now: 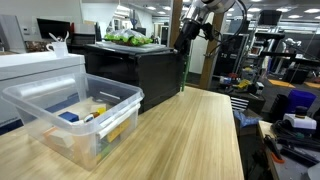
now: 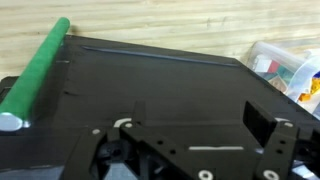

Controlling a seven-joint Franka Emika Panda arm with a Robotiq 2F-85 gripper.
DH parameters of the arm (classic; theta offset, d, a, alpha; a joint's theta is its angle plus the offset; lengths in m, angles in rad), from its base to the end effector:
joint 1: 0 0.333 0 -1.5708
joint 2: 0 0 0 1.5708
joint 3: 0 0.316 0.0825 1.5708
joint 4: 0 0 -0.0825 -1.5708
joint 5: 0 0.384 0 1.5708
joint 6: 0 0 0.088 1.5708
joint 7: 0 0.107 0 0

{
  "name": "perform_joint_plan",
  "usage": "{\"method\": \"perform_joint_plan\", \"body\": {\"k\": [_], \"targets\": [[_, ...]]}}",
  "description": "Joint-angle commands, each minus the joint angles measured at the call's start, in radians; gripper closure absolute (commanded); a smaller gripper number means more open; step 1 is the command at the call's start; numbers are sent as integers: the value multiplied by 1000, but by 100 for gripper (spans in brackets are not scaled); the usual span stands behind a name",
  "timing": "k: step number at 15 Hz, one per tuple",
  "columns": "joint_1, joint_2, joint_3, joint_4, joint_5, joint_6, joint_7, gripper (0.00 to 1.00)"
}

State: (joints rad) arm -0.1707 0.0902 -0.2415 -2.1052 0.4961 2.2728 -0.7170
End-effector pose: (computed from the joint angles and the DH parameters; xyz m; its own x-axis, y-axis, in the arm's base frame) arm 0.5258 -0.2152 0.3864 0.9651 -0.0370 0.2592 0.0334 -0.9645 -0.2620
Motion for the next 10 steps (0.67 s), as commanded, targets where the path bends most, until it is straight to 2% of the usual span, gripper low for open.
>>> {"method": "perform_joint_plan", "body": {"k": [1, 6, 10], "targets": [[-38, 22, 31, 57, 62, -7, 7, 0], [-31, 30, 65, 98, 75, 16, 18, 0], [-38, 52, 63, 137, 73, -11, 60, 0]]}}
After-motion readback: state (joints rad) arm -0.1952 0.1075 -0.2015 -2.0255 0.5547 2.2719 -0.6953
